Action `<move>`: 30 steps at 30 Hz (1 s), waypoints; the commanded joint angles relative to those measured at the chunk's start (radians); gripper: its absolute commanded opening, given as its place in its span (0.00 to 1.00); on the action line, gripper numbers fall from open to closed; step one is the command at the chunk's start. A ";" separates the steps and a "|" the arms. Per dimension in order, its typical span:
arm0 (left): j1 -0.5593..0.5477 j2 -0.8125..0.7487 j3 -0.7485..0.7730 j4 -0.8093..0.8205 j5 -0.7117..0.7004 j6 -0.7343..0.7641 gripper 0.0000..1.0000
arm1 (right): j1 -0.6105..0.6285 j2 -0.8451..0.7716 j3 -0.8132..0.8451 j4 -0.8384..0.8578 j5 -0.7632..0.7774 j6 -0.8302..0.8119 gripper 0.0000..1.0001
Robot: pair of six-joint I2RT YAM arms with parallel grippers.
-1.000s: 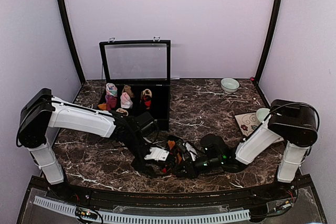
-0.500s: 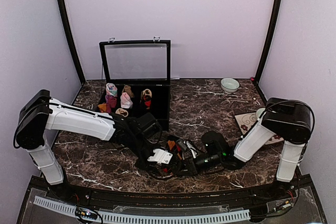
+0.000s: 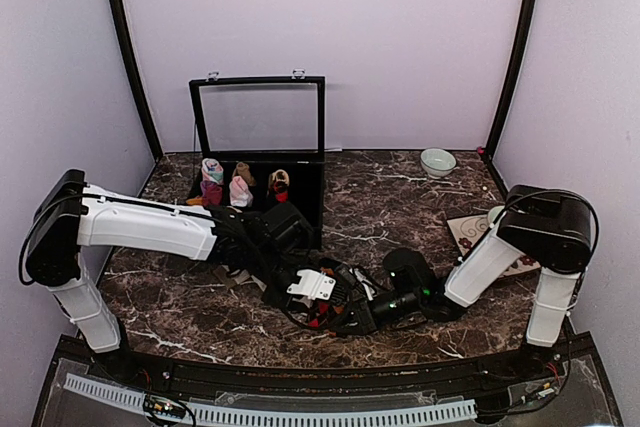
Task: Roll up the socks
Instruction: Roll the sock at the center of the board.
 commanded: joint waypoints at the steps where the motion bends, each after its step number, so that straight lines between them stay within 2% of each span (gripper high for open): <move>1: -0.005 -0.049 0.018 -0.055 0.053 -0.001 0.51 | -0.015 0.096 -0.064 -0.395 0.106 -0.015 0.00; 7: -0.023 -0.024 -0.002 -0.079 0.176 0.028 0.50 | -0.020 0.093 -0.077 -0.380 0.111 0.001 0.00; 16: -0.037 0.053 -0.017 0.019 0.168 0.025 0.43 | -0.024 0.090 -0.073 -0.390 0.106 0.003 0.00; 25: -0.040 0.112 -0.045 0.081 0.127 0.029 0.28 | -0.031 0.092 -0.078 -0.380 0.095 0.007 0.00; 30: -0.039 0.138 -0.078 0.117 0.100 0.025 0.26 | -0.037 0.083 -0.076 -0.389 0.089 -0.001 0.00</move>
